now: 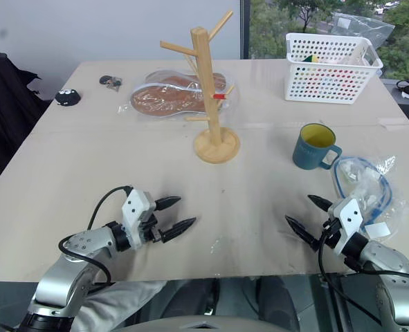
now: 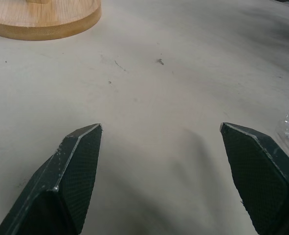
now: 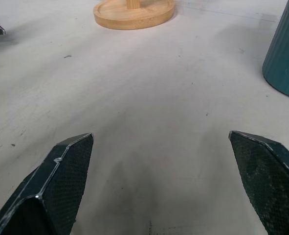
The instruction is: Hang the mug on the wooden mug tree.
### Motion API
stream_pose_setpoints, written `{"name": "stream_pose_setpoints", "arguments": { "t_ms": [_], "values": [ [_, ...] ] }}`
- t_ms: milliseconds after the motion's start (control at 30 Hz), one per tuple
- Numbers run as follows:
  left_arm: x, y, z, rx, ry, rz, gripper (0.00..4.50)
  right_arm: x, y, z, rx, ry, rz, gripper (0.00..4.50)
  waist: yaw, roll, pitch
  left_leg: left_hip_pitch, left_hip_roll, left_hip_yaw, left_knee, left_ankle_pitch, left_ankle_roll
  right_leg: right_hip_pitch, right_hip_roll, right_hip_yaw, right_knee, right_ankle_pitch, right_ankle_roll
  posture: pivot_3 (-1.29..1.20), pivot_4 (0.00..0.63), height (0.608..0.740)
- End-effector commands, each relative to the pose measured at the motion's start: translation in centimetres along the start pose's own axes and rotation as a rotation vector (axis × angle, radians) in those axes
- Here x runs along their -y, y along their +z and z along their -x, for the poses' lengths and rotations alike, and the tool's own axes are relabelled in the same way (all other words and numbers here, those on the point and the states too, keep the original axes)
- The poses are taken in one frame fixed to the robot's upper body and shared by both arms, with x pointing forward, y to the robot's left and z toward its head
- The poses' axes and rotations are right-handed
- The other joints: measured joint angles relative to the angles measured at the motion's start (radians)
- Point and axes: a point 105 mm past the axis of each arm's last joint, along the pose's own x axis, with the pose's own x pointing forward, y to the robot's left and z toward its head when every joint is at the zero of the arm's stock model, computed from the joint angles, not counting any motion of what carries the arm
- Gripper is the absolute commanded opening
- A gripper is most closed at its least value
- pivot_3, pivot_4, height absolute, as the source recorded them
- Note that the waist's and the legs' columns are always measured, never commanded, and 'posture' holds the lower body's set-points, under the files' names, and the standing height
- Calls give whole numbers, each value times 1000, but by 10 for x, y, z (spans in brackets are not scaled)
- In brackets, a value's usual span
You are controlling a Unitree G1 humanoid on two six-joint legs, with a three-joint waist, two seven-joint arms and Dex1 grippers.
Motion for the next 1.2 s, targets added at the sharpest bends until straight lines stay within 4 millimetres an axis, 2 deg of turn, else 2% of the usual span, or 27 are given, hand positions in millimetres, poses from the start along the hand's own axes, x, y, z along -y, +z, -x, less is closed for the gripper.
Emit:
{"name": "stream_pose_setpoints", "arguments": {
  "t_ms": [33, 533, 600, 733, 900, 1100, 1200],
  "values": [
    [2, 7, -1, 52, 18, -5, 3963, 2, 7, -1, 23, 2, 43, 4500, 0, 0, 0, 0, 0, 0, 0, 0, 0, 0, 0, 0, 0, 0, 0, 0, 150, 740],
    [5, 7, -7, 76, 3, 16, 3963, 8, 8, -2, 40, -86, 46, 4500, 0, 0, 0, 0, 0, 0, 0, 0, 0, 0, 0, 0, 0, -1, -1, 0, 150, 740],
    [8, 16, -10, 96, -32, -8, 3963, 24, 12, 0, 49, -203, 52, 4500, 0, 0, 0, 0, 0, 0, 0, 0, 0, 0, 0, 0, 0, -1, -1, 0, 150, 740],
    [11, 47, -20, 157, -112, -48, 3963, 61, 28, 10, 86, -439, 103, 4500, 5, 0, 0, 0, 0, 1, 0, 0, 0, 0, 0, 0, 0, -1, -1, 0, 150, 740],
    [23, 81, -37, 213, -218, -88, 3963, 86, 43, 5, 122, -603, 99, 4500, 1, 0, 0, 0, 0, 0, 0, 0, -1, 0, 1, 0, 0, 1, 2, 0, 150, 740],
    [30, 94, -51, 189, -251, -153, 3963, 101, 39, -15, 119, -722, 48, 4500, -16, 0, 0, 0, -1, 1, -3, 1, -2, -1, 1, 1, 0, 1, 2, 0, 150, 740],
    [31, 93, -56, 198, -239, -160, 3963, 109, 36, -19, 125, -777, 48, 4500, -19, 0, 0, 0, -1, 1, -3, 1, -2, -2, 1, 1, 0, 1, 2, 0, 150, 740]
  ]
}}
